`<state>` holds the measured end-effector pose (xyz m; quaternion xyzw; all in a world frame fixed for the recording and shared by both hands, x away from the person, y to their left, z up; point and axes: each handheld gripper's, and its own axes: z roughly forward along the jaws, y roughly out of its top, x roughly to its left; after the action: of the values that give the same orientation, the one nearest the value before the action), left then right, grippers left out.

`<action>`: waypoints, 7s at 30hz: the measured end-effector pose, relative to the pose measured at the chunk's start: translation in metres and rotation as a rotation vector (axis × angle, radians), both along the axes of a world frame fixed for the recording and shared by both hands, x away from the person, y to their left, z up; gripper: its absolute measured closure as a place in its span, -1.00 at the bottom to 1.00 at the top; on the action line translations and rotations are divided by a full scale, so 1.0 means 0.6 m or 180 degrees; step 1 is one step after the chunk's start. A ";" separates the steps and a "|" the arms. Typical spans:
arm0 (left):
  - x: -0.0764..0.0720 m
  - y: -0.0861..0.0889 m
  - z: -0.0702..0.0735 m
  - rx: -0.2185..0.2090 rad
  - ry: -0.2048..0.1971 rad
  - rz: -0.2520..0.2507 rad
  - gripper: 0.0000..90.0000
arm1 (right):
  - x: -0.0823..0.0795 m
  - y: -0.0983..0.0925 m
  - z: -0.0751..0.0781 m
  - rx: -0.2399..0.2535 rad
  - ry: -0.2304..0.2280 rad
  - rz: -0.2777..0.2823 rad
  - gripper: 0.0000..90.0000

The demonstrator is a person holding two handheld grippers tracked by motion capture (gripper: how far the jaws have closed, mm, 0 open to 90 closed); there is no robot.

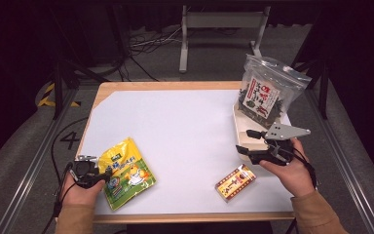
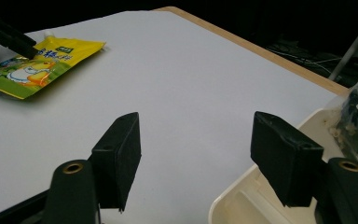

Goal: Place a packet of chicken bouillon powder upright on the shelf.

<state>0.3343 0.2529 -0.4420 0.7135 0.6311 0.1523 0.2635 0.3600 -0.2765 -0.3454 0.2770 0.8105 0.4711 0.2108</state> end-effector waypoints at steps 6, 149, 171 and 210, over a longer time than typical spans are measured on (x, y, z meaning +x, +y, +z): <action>-0.002 -0.013 0.002 0.0122 -0.0038 0.0008 0.15 | 0.001 0.004 -0.003 -0.0015 0.0018 0.0017 -0.25; 0.002 -0.245 0.226 -0.1137 -0.1551 -0.3189 0.91 | -0.026 0.056 0.041 0.0195 0.0077 0.0703 0.04; 0.004 -0.243 0.218 -0.1301 -0.1636 -0.3238 0.90 | -0.011 0.095 0.033 0.0102 0.0282 0.1116 0.86; 0.024 -0.224 0.196 -0.1123 -0.1645 -0.2867 0.22 | -0.046 0.046 0.132 -0.0175 0.0339 0.0442 0.94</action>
<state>0.3485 0.1186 -0.3241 0.7975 0.1940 0.0866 0.5647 0.3323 -0.2492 -0.2662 0.2389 0.8504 0.4468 0.1418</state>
